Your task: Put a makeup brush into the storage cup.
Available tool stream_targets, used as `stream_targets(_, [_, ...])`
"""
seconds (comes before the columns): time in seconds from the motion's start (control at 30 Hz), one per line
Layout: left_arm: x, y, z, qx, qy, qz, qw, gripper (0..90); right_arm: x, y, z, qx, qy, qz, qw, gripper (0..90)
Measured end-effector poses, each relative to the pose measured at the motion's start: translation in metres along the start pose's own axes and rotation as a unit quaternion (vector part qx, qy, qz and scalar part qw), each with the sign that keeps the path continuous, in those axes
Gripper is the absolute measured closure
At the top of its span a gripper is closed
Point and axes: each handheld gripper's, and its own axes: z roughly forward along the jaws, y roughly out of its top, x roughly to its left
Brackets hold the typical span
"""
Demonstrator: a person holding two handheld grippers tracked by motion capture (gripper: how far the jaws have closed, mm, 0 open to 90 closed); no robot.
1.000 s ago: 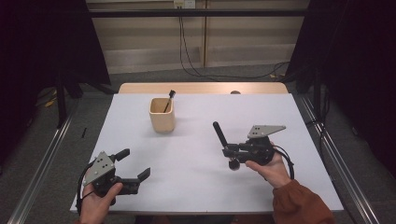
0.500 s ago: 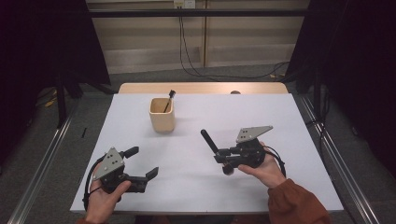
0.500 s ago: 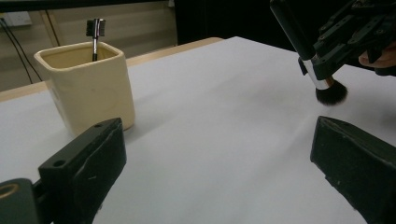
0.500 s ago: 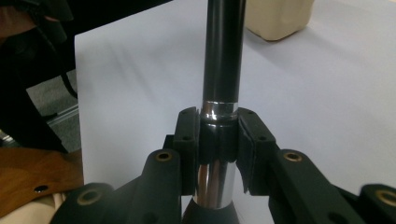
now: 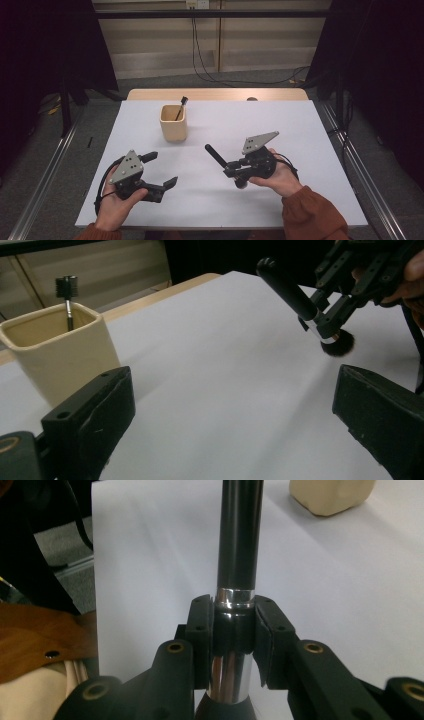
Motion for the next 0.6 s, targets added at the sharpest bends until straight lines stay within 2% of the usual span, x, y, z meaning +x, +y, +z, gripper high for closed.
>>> stream_targets(0.03, [0.000,0.001,0.002,0.006,-0.001,0.007,1.0000,3.5,0.000,0.001,0.000,0.003,0.002,-0.001,1.0000,72.3])
stream_targets(0.2, [-0.001,0.004,0.010,0.009,-0.012,0.005,0.9999,3.5,0.003,0.010,0.003,0.034,0.009,-0.024,0.9991,72.3])
stream_targets(0.27, [-0.001,0.006,0.012,0.013,-0.018,0.004,0.9997,3.5,0.004,0.011,0.003,0.039,0.009,-0.028,0.9988,72.3])
stream_targets(0.3, [-0.001,0.007,0.013,0.020,-0.021,0.006,0.9996,3.5,0.004,0.013,0.003,0.042,0.003,-0.030,0.9987,72.4])
stream_targets(0.33, [-0.002,0.009,0.016,0.029,-0.032,0.003,0.9990,3.5,0.004,0.013,0.003,0.047,0.008,-0.033,0.9983,72.4])
stream_targets(0.47, [-0.004,0.011,0.021,0.048,-0.043,0.016,0.9978,3.6,0.005,0.016,0.007,0.078,0.012,-0.044,0.9959,72.4])
stream_targets(0.6, [-0.007,0.013,0.026,0.058,-0.053,0.019,0.9967,3.6,0.004,0.019,0.011,0.104,0.019,-0.052,0.9931,72.3])
